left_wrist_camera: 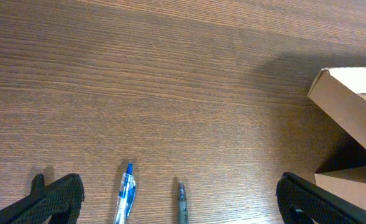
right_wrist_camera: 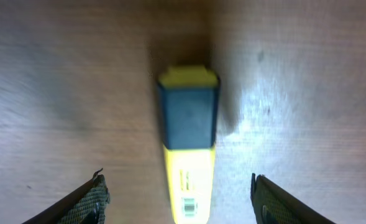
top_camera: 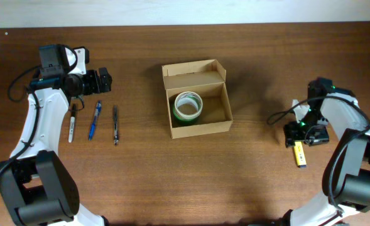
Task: Pack container
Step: 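Move the right gripper to the yellow highlighter and grasp it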
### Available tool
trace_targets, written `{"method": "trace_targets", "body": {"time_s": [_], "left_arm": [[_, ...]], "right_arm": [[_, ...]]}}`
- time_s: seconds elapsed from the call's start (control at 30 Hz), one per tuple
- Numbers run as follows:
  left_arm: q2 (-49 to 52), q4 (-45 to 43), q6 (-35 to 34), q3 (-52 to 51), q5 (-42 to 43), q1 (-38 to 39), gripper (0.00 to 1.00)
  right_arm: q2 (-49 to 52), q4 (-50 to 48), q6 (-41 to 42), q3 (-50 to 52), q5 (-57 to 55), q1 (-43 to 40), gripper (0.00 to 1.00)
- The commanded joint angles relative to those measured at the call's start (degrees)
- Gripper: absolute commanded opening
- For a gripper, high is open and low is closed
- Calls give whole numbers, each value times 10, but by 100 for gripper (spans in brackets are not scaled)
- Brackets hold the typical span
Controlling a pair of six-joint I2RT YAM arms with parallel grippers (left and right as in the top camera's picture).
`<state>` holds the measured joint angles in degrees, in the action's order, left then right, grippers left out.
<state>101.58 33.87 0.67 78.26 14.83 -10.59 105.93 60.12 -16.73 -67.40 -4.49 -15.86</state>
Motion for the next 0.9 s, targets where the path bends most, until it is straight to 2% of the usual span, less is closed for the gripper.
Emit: {"method": "trace_targets", "body": {"time_s": [0.0,0.13,0.17,0.2,0.23,0.27,0.5,0.53,0.57,0.63,0.73,0.87], "left_arm": [[4,1,11,8,8,-1,99],[4,1,11,8,8,-1,99],[4,0,11,8,8,-1,99],[4,1,11,8,8,-1,99],[4,0,11,8,8,-1,99],[4,0,11,8,8,-1,99],[4,0,11,8,8,-1,99],[4,1,11,8,8,-1,99],[4,0,11,8,8,-1,99],[4,0,11,8,8,-1,99],[4,1,11,8,8,-1,99],[4,1,11,8,8,-1,99]], "right_arm": [[0,-13,23,25,-7,-14,72],[0,-21,23,33,-7,-14,65],[0,-21,23,33,-7,-14,59],[0,-21,23,33,-7,-14,42],[0,-22,23,33,-7,-14,33],[0,-23,23,33,-7,-14,28],[1,-42,23,50,-18,-14,29],[1,-45,23,52,-18,-14,31],[2,-50,27,54,-17,-14,44],[2,-49,27,54,-18,-14,45],[2,-50,30,54,-18,-14,30],[2,-64,47,60,-23,-14,22]]}}
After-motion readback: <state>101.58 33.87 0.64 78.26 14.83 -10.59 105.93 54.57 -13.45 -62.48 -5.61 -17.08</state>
